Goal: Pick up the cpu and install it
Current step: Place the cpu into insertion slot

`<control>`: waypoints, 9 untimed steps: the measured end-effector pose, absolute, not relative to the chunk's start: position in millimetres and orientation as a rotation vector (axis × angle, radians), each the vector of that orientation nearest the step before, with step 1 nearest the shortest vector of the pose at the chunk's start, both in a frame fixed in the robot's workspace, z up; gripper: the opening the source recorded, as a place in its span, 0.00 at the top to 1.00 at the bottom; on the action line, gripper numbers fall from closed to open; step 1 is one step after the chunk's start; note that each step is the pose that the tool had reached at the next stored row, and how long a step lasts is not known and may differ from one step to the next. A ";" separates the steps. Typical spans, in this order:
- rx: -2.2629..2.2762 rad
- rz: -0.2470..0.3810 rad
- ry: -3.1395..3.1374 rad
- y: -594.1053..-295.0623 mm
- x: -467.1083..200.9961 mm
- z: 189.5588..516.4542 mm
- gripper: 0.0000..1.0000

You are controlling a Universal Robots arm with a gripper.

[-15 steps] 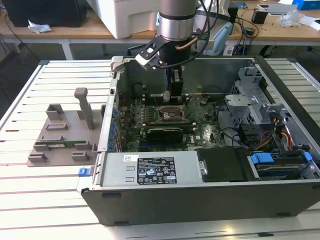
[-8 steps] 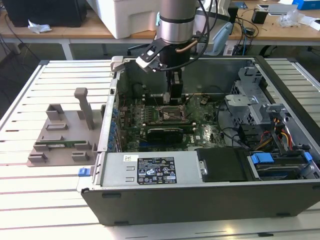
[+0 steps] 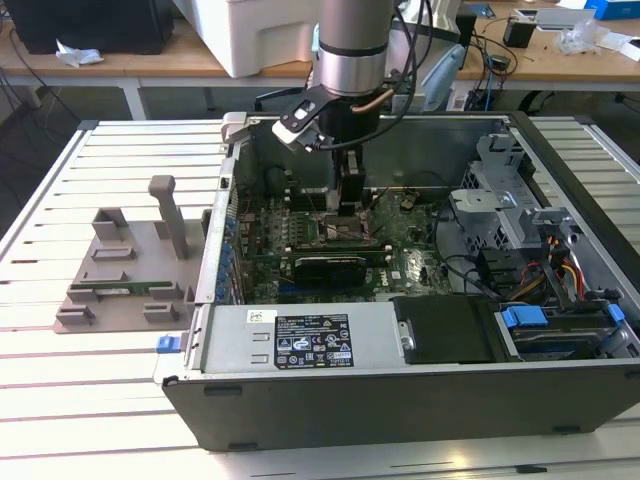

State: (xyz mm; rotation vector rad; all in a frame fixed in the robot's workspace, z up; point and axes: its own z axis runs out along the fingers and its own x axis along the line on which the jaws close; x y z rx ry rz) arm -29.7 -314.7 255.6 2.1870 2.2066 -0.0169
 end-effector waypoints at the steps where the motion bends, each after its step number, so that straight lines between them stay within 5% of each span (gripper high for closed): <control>1: 2.187 -0.017 2.207 -314.7 -29.7 254.1 0.45; 9: 2.187 -0.017 2.207 -314.1 -29.4 246.1 0.45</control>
